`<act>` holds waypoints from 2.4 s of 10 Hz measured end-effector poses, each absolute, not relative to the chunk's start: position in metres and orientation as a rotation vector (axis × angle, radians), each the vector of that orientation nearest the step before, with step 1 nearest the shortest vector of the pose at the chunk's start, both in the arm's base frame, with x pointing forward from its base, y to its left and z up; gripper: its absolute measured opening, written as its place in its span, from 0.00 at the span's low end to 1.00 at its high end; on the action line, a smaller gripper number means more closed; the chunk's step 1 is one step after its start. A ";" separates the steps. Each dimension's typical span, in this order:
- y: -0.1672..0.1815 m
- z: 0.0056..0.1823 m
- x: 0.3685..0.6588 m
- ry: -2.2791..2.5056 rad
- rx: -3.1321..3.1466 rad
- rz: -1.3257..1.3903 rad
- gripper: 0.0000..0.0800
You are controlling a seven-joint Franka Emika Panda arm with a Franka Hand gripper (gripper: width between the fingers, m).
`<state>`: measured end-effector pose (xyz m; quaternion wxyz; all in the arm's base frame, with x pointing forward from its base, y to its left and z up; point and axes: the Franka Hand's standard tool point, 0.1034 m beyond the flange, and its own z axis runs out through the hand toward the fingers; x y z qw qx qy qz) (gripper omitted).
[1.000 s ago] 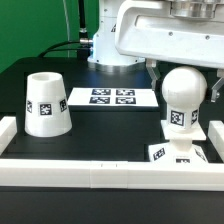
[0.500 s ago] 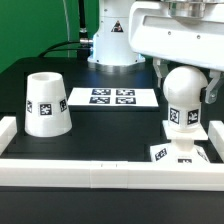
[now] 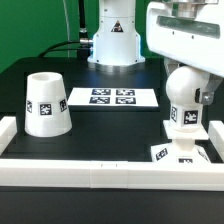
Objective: Assemble lamp
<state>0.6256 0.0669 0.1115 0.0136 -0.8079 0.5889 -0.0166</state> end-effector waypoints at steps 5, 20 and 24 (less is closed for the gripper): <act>0.073 0.109 0.626 2.231 -2.010 -0.073 0.72; 0.099 0.116 0.627 1.602 -2.593 -0.010 0.87; 0.095 0.124 0.611 1.281 -2.732 -0.114 0.87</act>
Offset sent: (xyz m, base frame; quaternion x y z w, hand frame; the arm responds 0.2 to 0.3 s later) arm -0.0046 -0.0045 -0.0033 0.0779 -0.0055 0.2244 0.9714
